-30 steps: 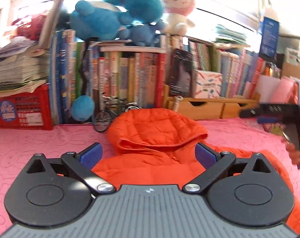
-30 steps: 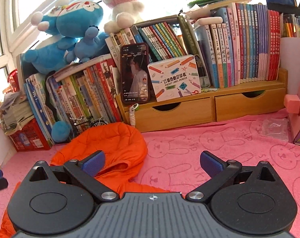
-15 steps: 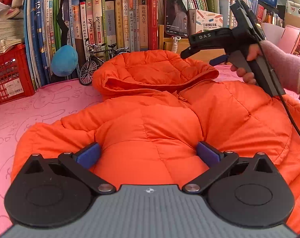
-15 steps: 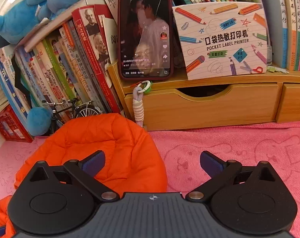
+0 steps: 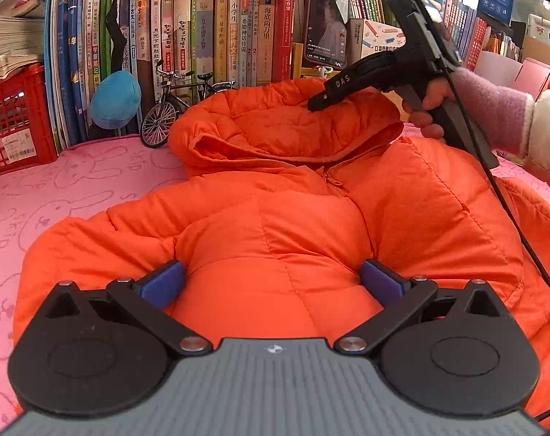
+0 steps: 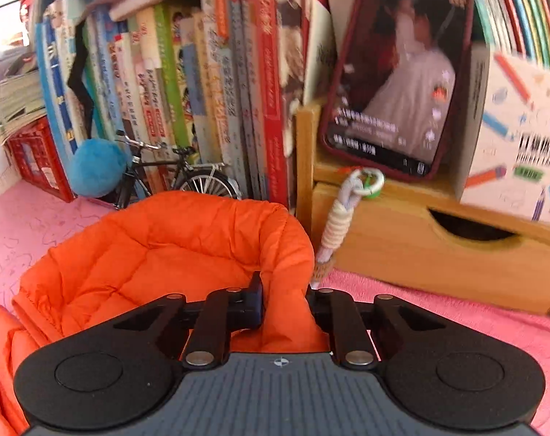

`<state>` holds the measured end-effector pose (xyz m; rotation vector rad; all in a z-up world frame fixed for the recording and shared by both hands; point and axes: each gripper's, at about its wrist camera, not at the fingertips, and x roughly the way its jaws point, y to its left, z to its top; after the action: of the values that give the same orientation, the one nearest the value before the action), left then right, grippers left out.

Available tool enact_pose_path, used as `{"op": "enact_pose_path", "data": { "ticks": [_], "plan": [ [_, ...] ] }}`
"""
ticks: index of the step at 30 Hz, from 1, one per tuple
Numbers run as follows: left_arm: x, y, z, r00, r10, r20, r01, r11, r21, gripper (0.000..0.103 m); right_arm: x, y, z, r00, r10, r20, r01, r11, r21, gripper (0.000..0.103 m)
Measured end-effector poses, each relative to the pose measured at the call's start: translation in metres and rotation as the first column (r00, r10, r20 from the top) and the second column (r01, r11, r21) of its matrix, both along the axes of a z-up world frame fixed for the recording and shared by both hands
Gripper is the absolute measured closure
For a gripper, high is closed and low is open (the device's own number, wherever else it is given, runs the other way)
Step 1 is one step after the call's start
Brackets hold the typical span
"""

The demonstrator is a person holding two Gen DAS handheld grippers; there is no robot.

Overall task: Fold clothes
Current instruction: 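Grasp the orange hood with the right gripper and lift it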

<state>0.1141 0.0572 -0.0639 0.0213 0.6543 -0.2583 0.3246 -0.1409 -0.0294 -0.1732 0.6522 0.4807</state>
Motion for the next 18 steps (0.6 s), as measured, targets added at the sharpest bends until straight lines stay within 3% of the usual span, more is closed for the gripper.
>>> {"op": "enact_pose_path", "data": {
  "ticks": [2,5,7,10,12,14,18],
  "plan": [
    [0.0,0.0,0.0,1.0,0.0,0.0,0.0,1.0,-0.004,0.0,-0.034,0.007,0.014,0.989,0.05,0.142,-0.039,0.996,-0.079,0.087],
    [0.0,0.004,0.001,1.0,-0.002,-0.001,0.002,1.0,-0.026,0.0,-0.086,0.018,0.034,0.929,0.144,0.34,-0.076,0.976,-0.205,0.087],
    [0.0,0.008,0.001,1.0,-0.003,0.0,0.003,0.998,-0.055,0.0,-0.12,0.026,0.048,0.863,0.215,0.457,-0.083,0.953,-0.291,0.087],
    [-0.007,0.017,0.005,0.999,0.028,0.021,-0.026,0.995,-0.101,0.0,-0.171,0.036,0.064,0.732,0.329,0.596,-0.068,0.906,-0.418,0.087],
    [-0.016,0.026,0.012,0.996,0.085,0.031,-0.081,0.989,-0.122,0.0,-0.198,0.037,0.051,0.669,0.391,0.632,-0.042,0.869,-0.493,0.088],
    [-0.027,0.038,0.021,0.992,0.125,0.024,-0.12,0.98,-0.158,0.0,-0.217,0.033,0.037,0.64,0.427,0.639,-0.029,0.845,-0.534,0.088],
    [-0.055,0.078,0.063,0.98,0.189,0.06,-0.162,0.939,-0.303,0.0,-0.247,0.027,0.011,0.58,0.495,0.647,-0.002,0.795,-0.606,0.089]
  ]
}}
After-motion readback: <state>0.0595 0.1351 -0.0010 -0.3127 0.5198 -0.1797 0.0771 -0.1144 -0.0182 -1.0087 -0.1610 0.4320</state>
